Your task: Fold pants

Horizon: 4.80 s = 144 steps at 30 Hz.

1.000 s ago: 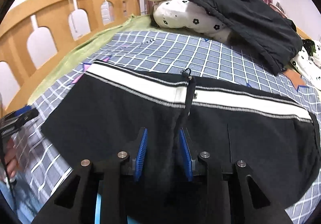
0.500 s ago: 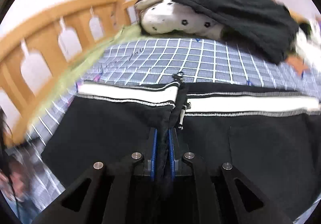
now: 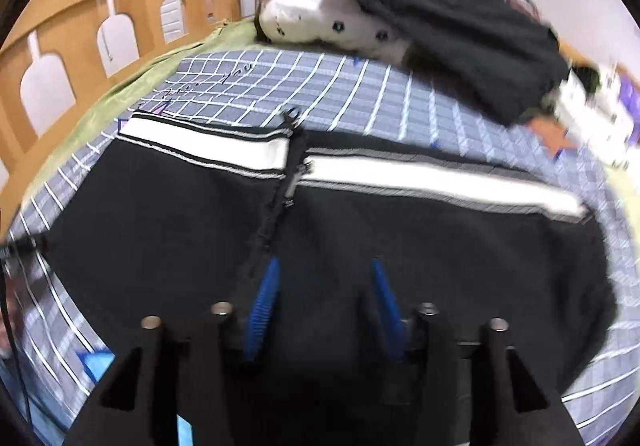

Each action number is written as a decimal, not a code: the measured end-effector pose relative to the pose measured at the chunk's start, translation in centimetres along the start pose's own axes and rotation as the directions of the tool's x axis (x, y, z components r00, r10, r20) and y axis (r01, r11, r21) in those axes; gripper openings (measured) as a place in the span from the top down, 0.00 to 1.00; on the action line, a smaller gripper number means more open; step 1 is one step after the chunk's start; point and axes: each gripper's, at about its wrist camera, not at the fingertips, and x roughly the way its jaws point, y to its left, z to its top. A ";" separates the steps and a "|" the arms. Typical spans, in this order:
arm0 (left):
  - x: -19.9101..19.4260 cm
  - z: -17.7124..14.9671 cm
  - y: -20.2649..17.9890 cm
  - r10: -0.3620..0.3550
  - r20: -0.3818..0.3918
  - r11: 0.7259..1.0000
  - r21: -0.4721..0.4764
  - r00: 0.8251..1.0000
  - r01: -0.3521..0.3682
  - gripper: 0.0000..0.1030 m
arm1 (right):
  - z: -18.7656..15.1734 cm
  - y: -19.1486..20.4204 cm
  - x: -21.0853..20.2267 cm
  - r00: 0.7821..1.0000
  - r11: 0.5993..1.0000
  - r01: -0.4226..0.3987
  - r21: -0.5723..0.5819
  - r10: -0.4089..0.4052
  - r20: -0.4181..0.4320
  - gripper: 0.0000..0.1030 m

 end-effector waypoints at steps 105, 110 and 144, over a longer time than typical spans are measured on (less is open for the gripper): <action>5.8 -11.7 -24.5 0.100 0.046 0.893 0.437 0.994 -0.109 0.08 | -0.7 -15.1 -1.0 0.858 0.804 -0.513 0.300 0.484 0.170 0.90; 5.1 -11.9 -25.5 0.089 0.058 0.876 0.472 0.994 -0.105 0.09 | -0.8 -18.8 -3.8 0.884 0.847 -0.453 0.279 0.387 0.261 0.91; 8.7 -10.5 -30.9 -0.025 -0.139 0.896 0.437 0.990 0.084 0.14 | -9.9 -25.1 -3.0 0.994 0.956 0.089 0.279 -0.065 -0.092 0.79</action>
